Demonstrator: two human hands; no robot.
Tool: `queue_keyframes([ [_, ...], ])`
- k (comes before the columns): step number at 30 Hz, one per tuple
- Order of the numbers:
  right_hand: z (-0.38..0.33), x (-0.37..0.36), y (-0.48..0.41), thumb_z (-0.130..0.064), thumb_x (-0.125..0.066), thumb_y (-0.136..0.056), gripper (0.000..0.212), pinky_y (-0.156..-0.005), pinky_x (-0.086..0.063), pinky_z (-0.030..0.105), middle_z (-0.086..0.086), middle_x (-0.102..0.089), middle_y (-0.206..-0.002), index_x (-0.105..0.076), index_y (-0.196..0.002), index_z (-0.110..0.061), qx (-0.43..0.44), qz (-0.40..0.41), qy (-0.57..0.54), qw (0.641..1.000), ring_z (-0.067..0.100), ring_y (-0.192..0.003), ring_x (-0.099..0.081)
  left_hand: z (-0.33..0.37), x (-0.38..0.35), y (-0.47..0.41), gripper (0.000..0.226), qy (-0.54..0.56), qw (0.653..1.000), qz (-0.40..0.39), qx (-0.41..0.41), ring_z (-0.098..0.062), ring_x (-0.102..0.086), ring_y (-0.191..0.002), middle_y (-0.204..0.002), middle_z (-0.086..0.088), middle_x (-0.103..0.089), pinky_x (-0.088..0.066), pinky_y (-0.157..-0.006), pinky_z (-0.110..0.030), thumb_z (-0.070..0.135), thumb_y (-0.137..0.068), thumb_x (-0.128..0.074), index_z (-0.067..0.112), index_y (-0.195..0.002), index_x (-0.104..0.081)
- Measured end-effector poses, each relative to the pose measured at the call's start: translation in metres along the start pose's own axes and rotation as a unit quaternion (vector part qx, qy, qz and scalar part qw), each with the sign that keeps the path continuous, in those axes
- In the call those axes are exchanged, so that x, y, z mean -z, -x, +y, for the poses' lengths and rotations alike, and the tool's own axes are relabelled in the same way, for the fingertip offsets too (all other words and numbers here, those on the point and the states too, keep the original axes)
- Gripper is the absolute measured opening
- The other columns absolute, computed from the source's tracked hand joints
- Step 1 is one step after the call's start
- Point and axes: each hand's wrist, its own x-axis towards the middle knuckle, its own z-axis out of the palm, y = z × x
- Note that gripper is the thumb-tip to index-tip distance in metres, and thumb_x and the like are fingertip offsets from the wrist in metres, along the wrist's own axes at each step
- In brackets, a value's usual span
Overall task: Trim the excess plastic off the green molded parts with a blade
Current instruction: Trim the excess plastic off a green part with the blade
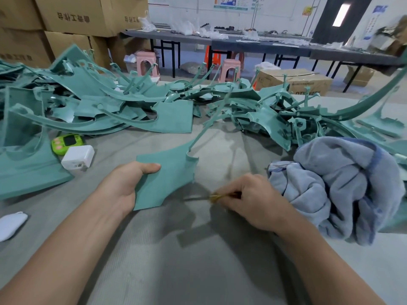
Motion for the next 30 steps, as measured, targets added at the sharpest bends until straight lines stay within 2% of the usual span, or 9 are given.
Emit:
queue_keyframes([
  [4, 0.003, 0.001, -0.003, -0.029, -0.072, -0.095, 0.014, -0.054, -0.042, 0.015, -0.018, -0.069, -0.065, -0.078, -0.099, -0.04, -0.01, 0.11, -0.074, 0.991, 0.001, -0.055, -0.056, -0.003, -0.002, 0.001, 0.011, -0.009, 1.0, -0.001, 0.003, -0.027, -0.07, -0.049, -0.078, -0.015, -0.076, -0.052, -0.038, -0.035, 0.007, -0.091, -0.065, 0.007, -0.099, -0.072],
  [8, -0.001, -0.001, -0.002, -0.032, -0.071, -0.094, 0.011, -0.068, -0.054, 0.028, -0.011, -0.075, -0.079, -0.079, -0.1, -0.038, -0.009, -0.03, -0.008, 0.999, 0.008, -0.07, -0.066, -0.002, -0.003, 0.001, 0.015, 0.022, 1.0, 0.008, -0.012, -0.026, -0.07, -0.048, -0.074, -0.013, -0.075, -0.051, -0.036, -0.034, 0.005, -0.091, -0.063, 0.007, -0.104, -0.071],
  [11, -0.005, -0.004, -0.001, -0.031, -0.071, -0.095, 0.017, -0.068, -0.055, 0.028, -0.008, -0.076, -0.082, -0.075, -0.103, -0.045, -0.002, 0.004, -0.05, 0.999, 0.011, -0.072, -0.067, 0.0, -0.004, 0.002, 0.015, 0.053, 0.998, 0.01, -0.012, -0.025, -0.07, -0.05, -0.083, -0.015, -0.075, -0.052, -0.036, -0.034, 0.005, -0.093, -0.062, 0.005, -0.106, -0.069],
  [14, -0.01, -0.008, -0.001, -0.031, -0.073, -0.094, 0.023, -0.068, -0.054, 0.035, -0.004, -0.076, -0.079, -0.07, -0.104, -0.052, 0.014, 0.054, -0.088, 0.995, 0.016, -0.068, -0.065, -0.002, -0.01, 0.009, 0.012, 0.111, 0.993, -0.023, 0.003, -0.022, -0.07, -0.048, -0.071, -0.013, -0.075, -0.052, -0.037, -0.028, 0.006, -0.099, -0.055, 0.001, -0.099, -0.066],
  [17, -0.02, -0.017, 0.0, -0.032, -0.071, -0.094, 0.005, -0.06, -0.049, 0.034, 0.003, -0.067, -0.071, -0.075, -0.096, -0.03, 0.031, 0.05, -0.101, 0.993, 0.012, -0.057, -0.053, -0.006, -0.019, 0.016, 0.016, 0.172, 0.983, -0.053, 0.022, -0.02, -0.07, -0.049, -0.069, -0.013, -0.075, -0.053, -0.038, -0.025, 0.009, -0.102, -0.052, 0.0, -0.098, -0.064],
  [20, -0.02, -0.022, -0.003, -0.029, -0.069, -0.096, 0.03, -0.05, -0.039, 0.032, 0.009, -0.056, -0.061, -0.063, -0.072, -0.012, -0.022, 0.133, -0.114, 0.984, 0.011, -0.048, -0.042, -0.01, -0.026, 0.019, 0.015, 0.195, 0.979, -0.041, 0.029, -0.014, -0.063, -0.039, -0.056, -0.007, -0.069, -0.045, -0.033, -0.018, 0.014, -0.102, -0.054, 0.006, -0.093, -0.063],
  [23, -0.022, -0.019, -0.003, -0.026, -0.067, -0.098, 0.033, -0.048, -0.037, 0.033, 0.01, -0.055, -0.059, -0.062, -0.069, -0.01, -0.042, 0.168, -0.162, 0.972, 0.006, -0.048, -0.041, -0.01, -0.029, 0.019, 0.018, 0.186, 0.982, -0.014, 0.013, -0.009, -0.054, -0.03, -0.045, -0.001, -0.061, -0.035, -0.031, -0.011, 0.017, -0.102, -0.056, 0.01, -0.086, -0.06],
  [27, -0.038, -0.025, 0.001, -0.024, -0.068, -0.096, 0.029, -0.053, -0.039, 0.035, 0.01, -0.05, -0.061, -0.061, -0.071, -0.013, 0.028, 0.043, -0.138, 0.989, 0.012, -0.053, -0.042, -0.012, -0.031, 0.02, 0.022, 0.171, 0.985, -0.015, -0.003, -0.009, -0.053, -0.03, -0.044, 0.0, -0.06, -0.033, -0.03, -0.011, 0.015, -0.101, -0.058, 0.01, -0.08, -0.06],
  [30, -0.033, -0.025, -0.005, -0.026, -0.068, -0.097, 0.029, -0.051, -0.035, 0.036, 0.011, -0.05, -0.059, -0.063, -0.073, -0.01, -0.047, 0.148, -0.149, 0.977, 0.008, -0.051, -0.039, -0.011, -0.028, 0.016, 0.018, 0.163, 0.987, -0.005, -0.014, -0.009, -0.052, -0.03, -0.044, 0.001, -0.059, -0.032, -0.031, -0.011, 0.016, -0.101, -0.057, 0.011, -0.084, -0.06],
])
